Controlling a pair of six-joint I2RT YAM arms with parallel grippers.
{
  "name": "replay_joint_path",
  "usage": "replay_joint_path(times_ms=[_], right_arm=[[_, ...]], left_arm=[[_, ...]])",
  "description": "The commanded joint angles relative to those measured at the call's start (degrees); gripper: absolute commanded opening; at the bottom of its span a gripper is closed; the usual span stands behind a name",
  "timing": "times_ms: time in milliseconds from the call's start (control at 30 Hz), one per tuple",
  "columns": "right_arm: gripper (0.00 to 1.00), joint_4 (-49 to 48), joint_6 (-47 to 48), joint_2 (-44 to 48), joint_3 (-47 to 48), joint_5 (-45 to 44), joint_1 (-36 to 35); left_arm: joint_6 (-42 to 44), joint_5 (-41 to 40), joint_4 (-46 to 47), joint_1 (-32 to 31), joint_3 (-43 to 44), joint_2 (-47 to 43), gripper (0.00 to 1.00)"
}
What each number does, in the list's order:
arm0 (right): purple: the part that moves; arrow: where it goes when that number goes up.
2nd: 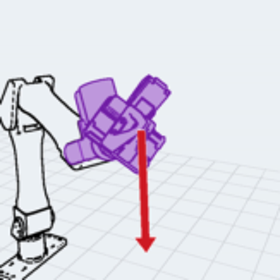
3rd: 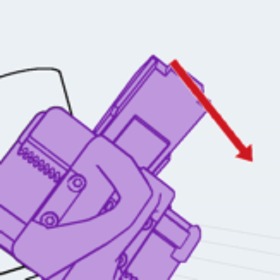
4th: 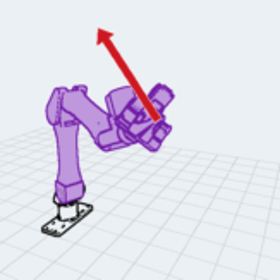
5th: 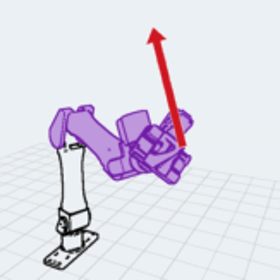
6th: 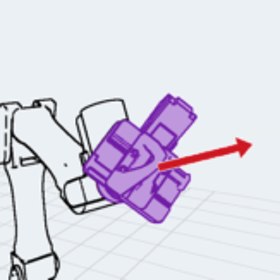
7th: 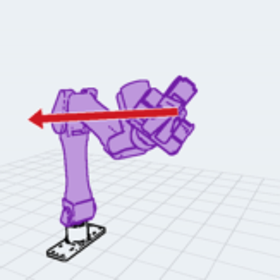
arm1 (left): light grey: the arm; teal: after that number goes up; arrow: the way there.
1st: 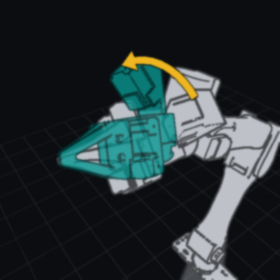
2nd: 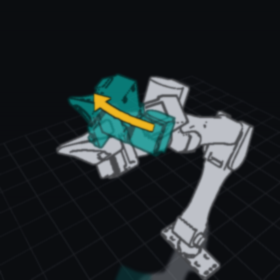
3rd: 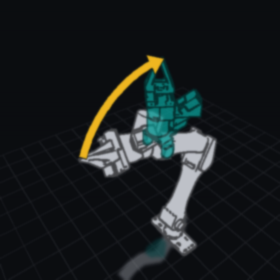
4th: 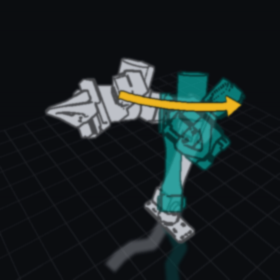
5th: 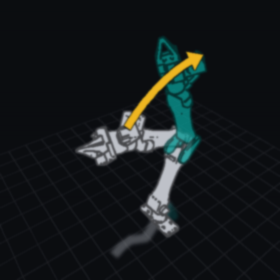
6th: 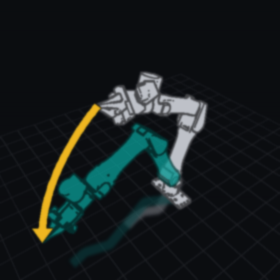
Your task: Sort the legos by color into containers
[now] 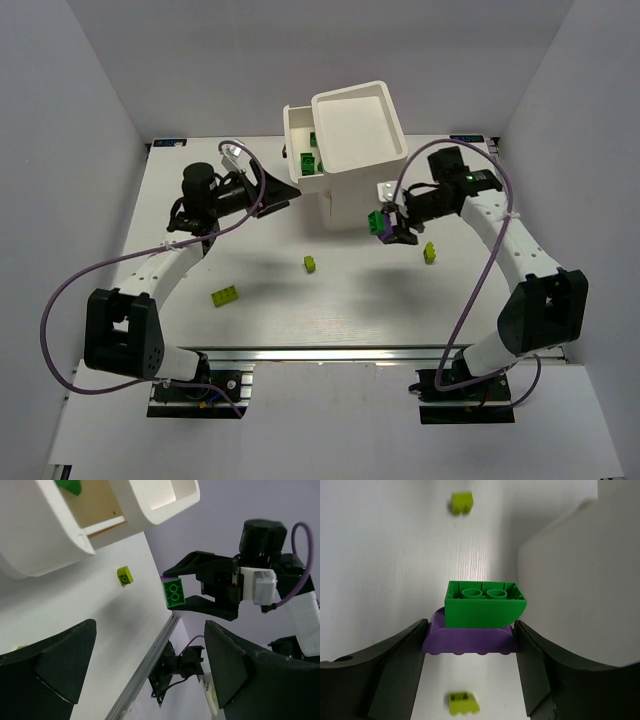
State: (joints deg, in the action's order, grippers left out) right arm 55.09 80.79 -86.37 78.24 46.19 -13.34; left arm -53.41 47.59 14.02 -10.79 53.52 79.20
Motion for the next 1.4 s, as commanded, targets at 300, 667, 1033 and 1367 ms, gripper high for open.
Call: replay_joint_path(times_ms=[300, 667, 1033, 1367], right_arm=[[0.1, -19.2, -31.1, -8.0, 10.4, -9.8, -20.1], [0.1, -22.0, -33.5, -9.2, 13.3, -12.3, -23.9], [0.1, -22.3, -33.2, -8.6, 12.7, -12.2, -24.4], [0.09, -22.8, -33.2, -7.9, 10.9, -13.4, -24.4]], left_arm=[[7.4, -1.6, -9.7, -7.1, 5.5, 1.5, 0.98], [13.2, -3.3, -19.6, -9.3, 9.2, 5.1, 0.97], [11.0, -0.8, -16.4, -9.3, 8.7, 7.0, 0.64], [8.6, 1.8, -12.3, -9.3, 8.1, 7.7, 0.01]])
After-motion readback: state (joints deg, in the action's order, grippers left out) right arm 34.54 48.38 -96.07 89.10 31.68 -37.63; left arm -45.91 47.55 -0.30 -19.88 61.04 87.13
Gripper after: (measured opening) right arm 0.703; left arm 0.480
